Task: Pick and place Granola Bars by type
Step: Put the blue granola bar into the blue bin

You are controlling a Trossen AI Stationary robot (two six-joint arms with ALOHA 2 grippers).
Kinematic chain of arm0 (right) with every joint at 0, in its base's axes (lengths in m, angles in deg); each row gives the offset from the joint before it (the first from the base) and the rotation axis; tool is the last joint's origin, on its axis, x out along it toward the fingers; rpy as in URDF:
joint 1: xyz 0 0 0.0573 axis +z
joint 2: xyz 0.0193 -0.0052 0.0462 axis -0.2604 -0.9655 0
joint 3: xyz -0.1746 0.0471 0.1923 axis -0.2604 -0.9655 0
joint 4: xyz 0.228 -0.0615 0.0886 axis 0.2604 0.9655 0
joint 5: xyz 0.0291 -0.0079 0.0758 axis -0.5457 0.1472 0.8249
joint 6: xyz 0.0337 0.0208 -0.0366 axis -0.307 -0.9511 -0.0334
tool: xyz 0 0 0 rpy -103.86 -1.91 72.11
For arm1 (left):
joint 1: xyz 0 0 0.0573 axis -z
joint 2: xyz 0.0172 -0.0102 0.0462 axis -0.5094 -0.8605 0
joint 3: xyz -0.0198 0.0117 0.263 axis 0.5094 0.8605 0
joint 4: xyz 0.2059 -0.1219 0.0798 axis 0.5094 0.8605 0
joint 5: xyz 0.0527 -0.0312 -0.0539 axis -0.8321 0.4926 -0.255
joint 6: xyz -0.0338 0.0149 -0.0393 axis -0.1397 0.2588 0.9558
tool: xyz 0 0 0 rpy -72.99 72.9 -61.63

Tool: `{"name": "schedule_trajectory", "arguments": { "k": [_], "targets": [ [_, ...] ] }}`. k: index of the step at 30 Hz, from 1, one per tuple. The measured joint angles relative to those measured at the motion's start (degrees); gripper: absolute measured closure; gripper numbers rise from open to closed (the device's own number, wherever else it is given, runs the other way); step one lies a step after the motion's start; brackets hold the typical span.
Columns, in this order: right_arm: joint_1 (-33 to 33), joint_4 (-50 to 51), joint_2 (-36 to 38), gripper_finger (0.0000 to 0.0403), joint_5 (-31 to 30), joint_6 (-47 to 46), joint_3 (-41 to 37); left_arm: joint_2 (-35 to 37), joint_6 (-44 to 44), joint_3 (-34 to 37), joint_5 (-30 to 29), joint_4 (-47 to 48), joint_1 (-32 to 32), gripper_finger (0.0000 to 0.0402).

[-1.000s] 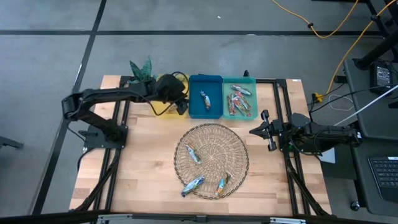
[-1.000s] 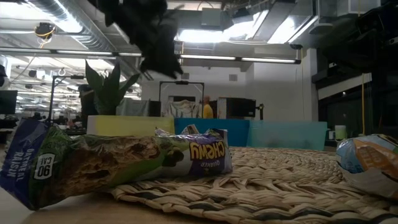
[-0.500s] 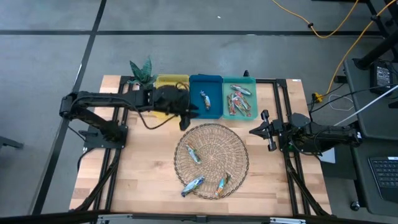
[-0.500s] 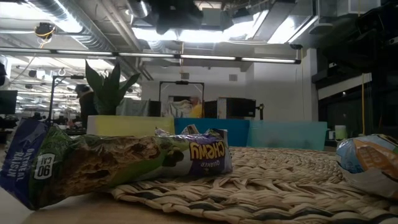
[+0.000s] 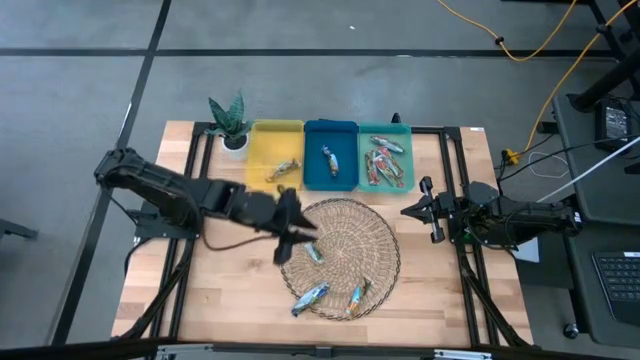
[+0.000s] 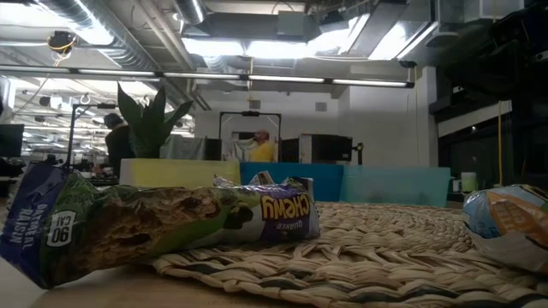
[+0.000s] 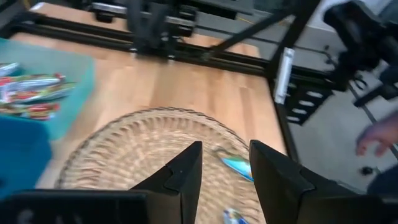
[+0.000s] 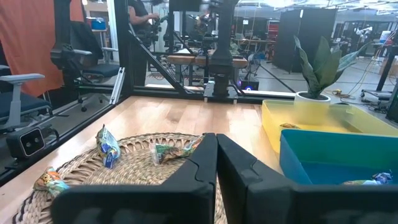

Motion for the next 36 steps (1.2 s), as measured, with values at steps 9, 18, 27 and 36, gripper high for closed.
{"name": "schedule_trajectory", "arguments": {
  "k": [9,18,27,36],
  "targets": [
    [0.0,0.0,0.0,0.0389,0.0,0.1,0.0,-0.4,0.1,0.0,-2.7,0.1,10.2,0.0282],
    [0.0,0.0,0.0,0.0389,0.0,0.0,0.0,-3.7,1.5,0.0,-2.7,0.1,17.8,0.0285],
    [0.0,0.0,0.0,0.0389,0.0,0.0,0.0,-10.9,1.5,0.0,-2.8,0.0,20.1,0.0285],
    [0.0,0.0,0.0,0.0389,0.0,0.0,0.0,-17.6,-0.7,0.0,4.4,-8.2,19.3,0.0285]
  ]
}}
